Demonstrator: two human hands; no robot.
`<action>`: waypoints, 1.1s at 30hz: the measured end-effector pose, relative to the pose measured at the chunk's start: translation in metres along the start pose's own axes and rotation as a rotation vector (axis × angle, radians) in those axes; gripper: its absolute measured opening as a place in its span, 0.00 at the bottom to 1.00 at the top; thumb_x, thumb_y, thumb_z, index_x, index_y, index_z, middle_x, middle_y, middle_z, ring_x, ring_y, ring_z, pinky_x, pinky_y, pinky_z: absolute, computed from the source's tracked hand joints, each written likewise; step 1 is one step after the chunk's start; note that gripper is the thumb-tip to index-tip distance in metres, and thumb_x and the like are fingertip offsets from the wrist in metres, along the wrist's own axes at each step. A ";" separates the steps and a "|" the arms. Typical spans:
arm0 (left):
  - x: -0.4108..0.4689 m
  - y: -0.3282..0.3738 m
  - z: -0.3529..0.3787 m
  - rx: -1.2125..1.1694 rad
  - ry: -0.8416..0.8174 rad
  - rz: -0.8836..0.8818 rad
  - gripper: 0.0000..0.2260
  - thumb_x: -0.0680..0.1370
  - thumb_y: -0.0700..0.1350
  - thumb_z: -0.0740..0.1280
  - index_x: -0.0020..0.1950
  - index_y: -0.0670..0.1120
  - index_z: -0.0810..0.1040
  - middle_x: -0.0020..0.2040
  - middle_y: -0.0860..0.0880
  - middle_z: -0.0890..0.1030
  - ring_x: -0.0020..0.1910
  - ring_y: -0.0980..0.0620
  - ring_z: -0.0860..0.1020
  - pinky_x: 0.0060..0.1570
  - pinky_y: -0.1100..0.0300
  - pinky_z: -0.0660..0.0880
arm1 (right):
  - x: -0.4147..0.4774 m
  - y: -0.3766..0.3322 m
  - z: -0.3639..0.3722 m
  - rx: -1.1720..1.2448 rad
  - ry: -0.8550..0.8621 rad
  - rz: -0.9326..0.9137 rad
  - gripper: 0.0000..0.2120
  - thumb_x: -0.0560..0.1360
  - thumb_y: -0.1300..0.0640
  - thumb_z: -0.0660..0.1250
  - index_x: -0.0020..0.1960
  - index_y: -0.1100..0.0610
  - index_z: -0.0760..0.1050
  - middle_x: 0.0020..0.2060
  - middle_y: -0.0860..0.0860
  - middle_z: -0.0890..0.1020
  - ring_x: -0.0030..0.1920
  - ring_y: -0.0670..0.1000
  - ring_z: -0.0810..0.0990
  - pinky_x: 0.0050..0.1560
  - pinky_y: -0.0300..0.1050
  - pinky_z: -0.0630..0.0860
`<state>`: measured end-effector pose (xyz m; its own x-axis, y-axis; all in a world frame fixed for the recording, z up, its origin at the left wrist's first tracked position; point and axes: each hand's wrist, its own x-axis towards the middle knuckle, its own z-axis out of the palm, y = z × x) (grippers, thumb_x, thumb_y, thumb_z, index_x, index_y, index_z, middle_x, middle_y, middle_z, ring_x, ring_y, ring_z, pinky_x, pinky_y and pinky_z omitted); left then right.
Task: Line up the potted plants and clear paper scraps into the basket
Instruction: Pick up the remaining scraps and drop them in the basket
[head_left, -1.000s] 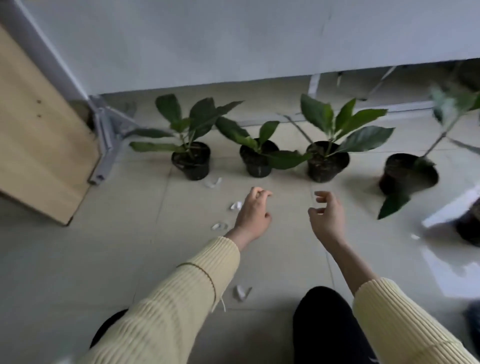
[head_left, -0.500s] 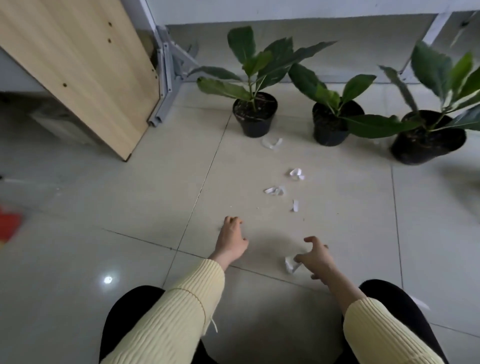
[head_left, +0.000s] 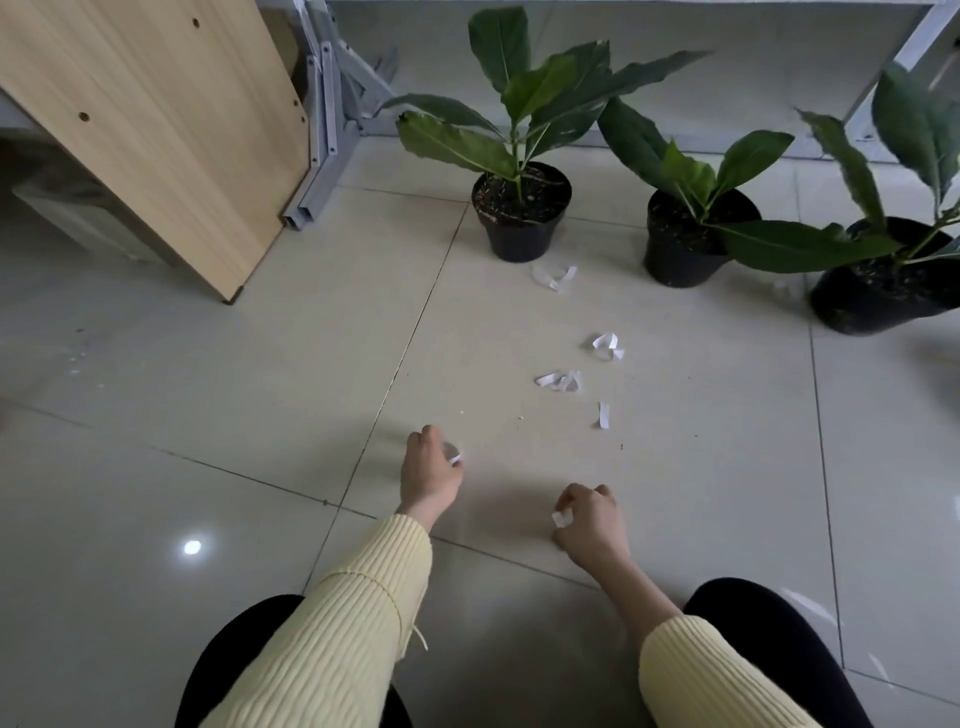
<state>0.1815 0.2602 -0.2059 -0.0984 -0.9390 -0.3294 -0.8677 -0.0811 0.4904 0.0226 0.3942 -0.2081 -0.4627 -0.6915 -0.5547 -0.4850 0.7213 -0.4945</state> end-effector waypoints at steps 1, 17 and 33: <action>0.004 0.001 0.001 0.006 -0.006 0.006 0.15 0.71 0.42 0.69 0.55 0.42 0.72 0.55 0.44 0.74 0.52 0.43 0.76 0.48 0.58 0.70 | 0.005 -0.005 -0.001 0.012 0.004 -0.010 0.10 0.69 0.64 0.68 0.49 0.56 0.78 0.49 0.55 0.74 0.39 0.53 0.75 0.41 0.39 0.72; 0.053 0.066 0.019 -0.099 -0.109 0.147 0.05 0.72 0.38 0.69 0.45 0.42 0.76 0.41 0.44 0.82 0.42 0.45 0.79 0.41 0.60 0.72 | 0.104 -0.022 -0.074 0.223 0.219 0.044 0.20 0.70 0.69 0.66 0.60 0.55 0.74 0.54 0.56 0.72 0.40 0.51 0.72 0.38 0.42 0.71; 0.085 0.162 0.051 0.187 -0.247 0.385 0.18 0.70 0.51 0.69 0.53 0.43 0.72 0.43 0.43 0.80 0.43 0.40 0.78 0.38 0.56 0.72 | 0.126 -0.013 -0.105 0.243 0.078 0.106 0.14 0.66 0.72 0.63 0.33 0.57 0.81 0.29 0.53 0.79 0.28 0.53 0.77 0.27 0.38 0.72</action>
<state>0.0078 0.1840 -0.1952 -0.5220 -0.7799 -0.3454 -0.8161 0.3389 0.4681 -0.1069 0.2935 -0.2011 -0.5620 -0.6058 -0.5631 -0.2432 0.7718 -0.5875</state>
